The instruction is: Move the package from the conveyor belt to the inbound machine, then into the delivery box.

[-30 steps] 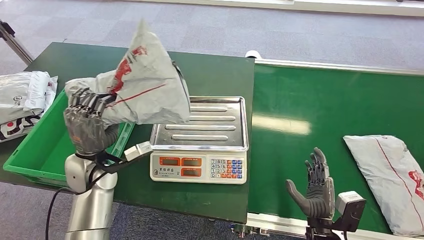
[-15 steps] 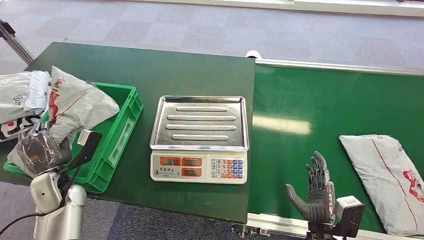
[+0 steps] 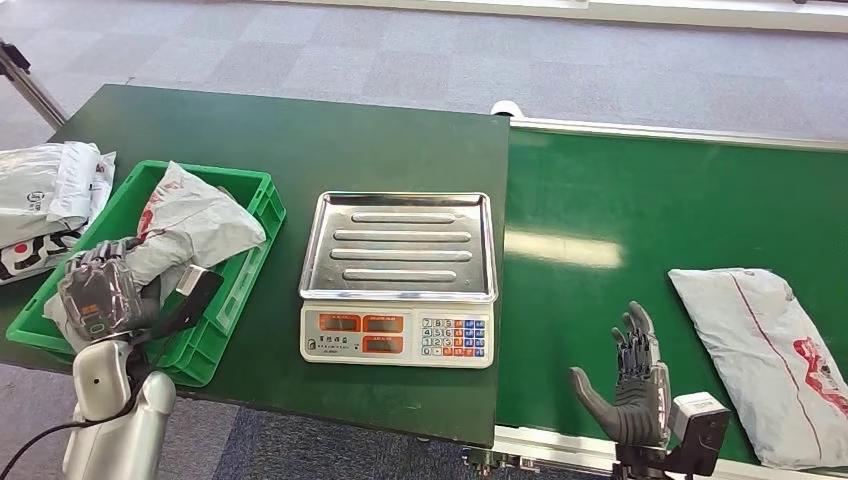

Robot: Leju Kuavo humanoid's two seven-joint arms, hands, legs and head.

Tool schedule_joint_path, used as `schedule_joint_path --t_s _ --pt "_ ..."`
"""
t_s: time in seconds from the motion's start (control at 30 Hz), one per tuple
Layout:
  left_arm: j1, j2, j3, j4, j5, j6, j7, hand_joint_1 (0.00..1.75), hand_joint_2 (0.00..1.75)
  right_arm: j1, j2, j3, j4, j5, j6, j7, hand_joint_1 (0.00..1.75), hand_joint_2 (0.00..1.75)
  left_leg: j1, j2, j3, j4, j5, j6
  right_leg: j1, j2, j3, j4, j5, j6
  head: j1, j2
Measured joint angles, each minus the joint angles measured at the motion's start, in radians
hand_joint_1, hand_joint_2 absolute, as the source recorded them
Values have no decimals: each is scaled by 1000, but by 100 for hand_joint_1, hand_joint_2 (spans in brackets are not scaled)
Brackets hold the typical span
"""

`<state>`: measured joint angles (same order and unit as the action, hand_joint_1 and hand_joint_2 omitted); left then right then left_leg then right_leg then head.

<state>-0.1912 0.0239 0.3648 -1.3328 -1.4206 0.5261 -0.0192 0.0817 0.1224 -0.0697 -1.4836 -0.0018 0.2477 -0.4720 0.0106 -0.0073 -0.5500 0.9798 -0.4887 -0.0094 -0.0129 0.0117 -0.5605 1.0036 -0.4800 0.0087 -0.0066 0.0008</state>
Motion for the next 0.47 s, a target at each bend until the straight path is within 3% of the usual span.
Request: schedule_joint_path --t_s 0.03,0.07,0.17,0.27,0.43,0.47 --pt "0 5 -9 -2 18 43 -12 0 44 2 3 -3 -5 1 5 1 0 175 0 0 0 0 0 0 0 0 0 0 0 0 0 0" --pt "-1 7 -14 -10 39 89 -28 0 0 3 6 -6 -8 2 8 1 0 175 0 0 0 0 0 0 0 0 0 0 0 0 0 0" --pt "-2 3 -15 -53 88 125 -111 0 0 5 8 -7 -13 1 10 3 0 175 0 0 0 0 0 0 0 0 0 0 0 0 0 0" --pt "-9 -21 4 -130 126 126 -280 0 0 6 8 -8 -16 -2 10 3 0 175 0 0 0 0 0 0 0 0 0 0 0 0 0 0" --pt "-36 -114 77 -246 252 126 -587 0 0 5 8 -10 -20 -15 9 3 0 175 0 0 0 0 0 0 0 0 1 0 0 0 0 0" --pt "-38 -126 86 -257 269 126 -617 0 0 5 8 -10 -20 -17 9 3 0 175 0 -1 0 0 0 0 0 0 1 0 0 0 0 0"
